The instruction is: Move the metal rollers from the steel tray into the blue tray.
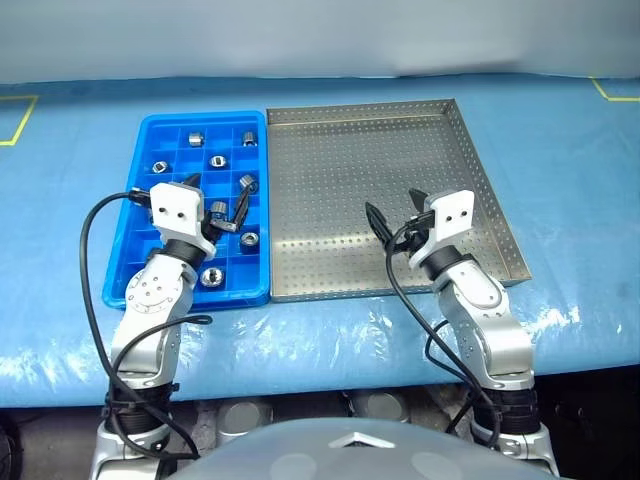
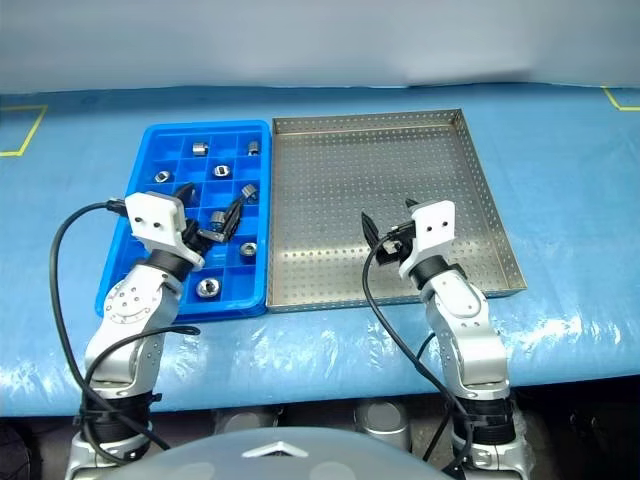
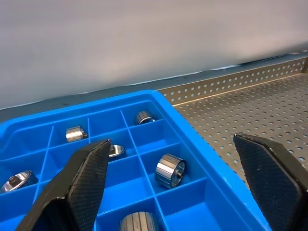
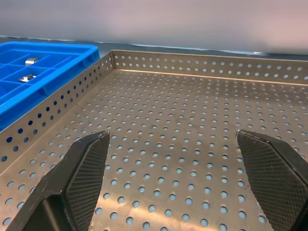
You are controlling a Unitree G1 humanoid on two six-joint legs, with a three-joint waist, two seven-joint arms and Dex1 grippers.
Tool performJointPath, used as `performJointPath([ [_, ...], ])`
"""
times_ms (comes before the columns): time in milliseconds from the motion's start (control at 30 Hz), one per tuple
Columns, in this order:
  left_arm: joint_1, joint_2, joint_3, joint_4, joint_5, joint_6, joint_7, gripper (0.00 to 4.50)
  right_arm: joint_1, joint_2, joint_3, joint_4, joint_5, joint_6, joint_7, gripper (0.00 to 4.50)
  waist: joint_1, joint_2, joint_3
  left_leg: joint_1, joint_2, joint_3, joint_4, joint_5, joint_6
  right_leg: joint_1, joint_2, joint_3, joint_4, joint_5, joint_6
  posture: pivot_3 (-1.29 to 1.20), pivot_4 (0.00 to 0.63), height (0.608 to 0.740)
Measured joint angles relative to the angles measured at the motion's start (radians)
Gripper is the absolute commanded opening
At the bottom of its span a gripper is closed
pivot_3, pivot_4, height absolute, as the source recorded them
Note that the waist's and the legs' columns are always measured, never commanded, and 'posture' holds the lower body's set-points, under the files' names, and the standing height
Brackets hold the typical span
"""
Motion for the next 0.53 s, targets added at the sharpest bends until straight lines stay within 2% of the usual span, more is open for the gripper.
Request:
performJointPath([
  [267, 0.043, -0.013, 0.002, 0.0, 0.003, -0.015, 0.013, 4.5, -0.004, -0.001, 0.026, 0.014, -0.017, -0.009, -0.005, 4.45, 0.003, 0.0, 0.0, 0.0, 0.0, 0.0, 0.0, 0.0, 0.0, 0.0, 0.0, 0.0, 0.0, 0.0, 0.0, -0.02, 0.15, 0.74],
  [533, 0.065, -0.01, -0.002, 0.0, 0.003, -0.015, -0.005, 4.5, -0.004, -0.039, 0.039, 0.014, 0.003, 0.012, 0.054, 4.45, 0.005, 0.0, 0.0, 0.0, 0.0, 0.0, 0.0, 0.0, 0.0, 0.0, 0.0, 0.0, 0.0, 0.0, 0.0, -0.02, 0.15, 0.74],
])
